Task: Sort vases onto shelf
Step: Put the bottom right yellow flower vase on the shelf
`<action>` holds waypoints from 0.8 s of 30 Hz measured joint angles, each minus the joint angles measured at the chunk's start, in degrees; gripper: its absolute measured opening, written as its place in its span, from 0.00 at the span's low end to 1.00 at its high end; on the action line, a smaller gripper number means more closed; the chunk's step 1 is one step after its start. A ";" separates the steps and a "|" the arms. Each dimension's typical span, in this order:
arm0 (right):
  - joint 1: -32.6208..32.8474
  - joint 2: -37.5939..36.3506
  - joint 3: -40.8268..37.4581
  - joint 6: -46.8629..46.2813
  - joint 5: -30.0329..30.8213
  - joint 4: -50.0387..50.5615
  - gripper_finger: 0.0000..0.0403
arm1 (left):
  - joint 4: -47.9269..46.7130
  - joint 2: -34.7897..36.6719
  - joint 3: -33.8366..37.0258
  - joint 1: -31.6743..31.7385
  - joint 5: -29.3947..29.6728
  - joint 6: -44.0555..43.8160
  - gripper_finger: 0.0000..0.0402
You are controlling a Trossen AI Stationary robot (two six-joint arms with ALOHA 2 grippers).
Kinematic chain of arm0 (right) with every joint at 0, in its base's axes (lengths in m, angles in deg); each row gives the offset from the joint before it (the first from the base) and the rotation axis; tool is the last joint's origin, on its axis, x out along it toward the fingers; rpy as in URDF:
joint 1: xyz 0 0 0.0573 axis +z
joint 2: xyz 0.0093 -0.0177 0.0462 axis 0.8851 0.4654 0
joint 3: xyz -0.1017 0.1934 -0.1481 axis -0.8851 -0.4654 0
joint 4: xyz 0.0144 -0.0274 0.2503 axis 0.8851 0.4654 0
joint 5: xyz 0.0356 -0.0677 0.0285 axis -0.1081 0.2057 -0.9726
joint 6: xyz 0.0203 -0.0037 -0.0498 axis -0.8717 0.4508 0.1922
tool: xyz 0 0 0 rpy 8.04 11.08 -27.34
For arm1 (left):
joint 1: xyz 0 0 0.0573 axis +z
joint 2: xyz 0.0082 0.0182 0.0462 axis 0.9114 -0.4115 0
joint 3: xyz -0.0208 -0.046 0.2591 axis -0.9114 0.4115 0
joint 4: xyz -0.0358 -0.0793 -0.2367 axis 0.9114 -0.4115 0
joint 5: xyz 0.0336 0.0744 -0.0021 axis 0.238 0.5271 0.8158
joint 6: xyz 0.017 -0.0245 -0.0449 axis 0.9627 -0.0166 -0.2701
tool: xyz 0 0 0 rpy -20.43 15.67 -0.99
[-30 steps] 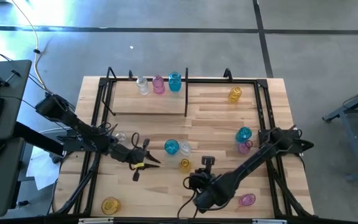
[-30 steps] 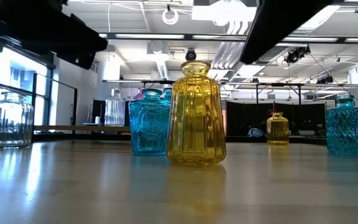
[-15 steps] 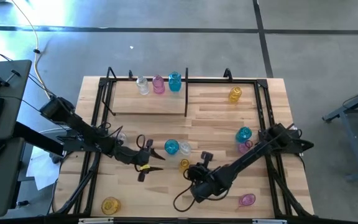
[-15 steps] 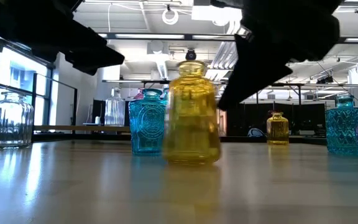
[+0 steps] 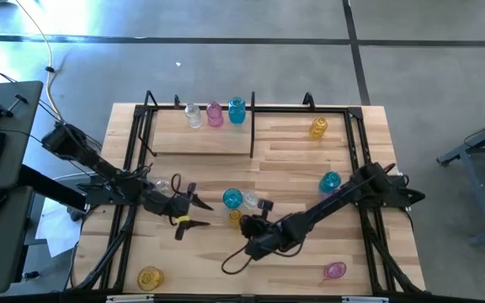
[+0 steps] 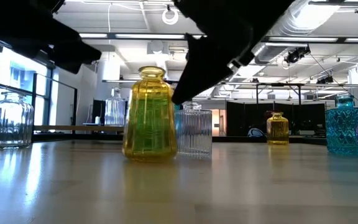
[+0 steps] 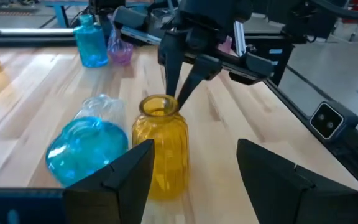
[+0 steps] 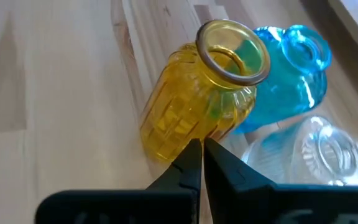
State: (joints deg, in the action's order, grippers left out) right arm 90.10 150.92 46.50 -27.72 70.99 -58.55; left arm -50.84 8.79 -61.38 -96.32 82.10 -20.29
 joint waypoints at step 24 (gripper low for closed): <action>-6.64 3.63 0.00 11.91 -7.93 -18.92 0.00 | -2.44 2.43 2.75 -1.33 3.83 -5.11 0.55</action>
State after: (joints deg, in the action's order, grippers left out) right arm 83.45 154.55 46.50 -15.80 63.06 -77.47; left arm -53.28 11.22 -58.63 -97.65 85.94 -25.40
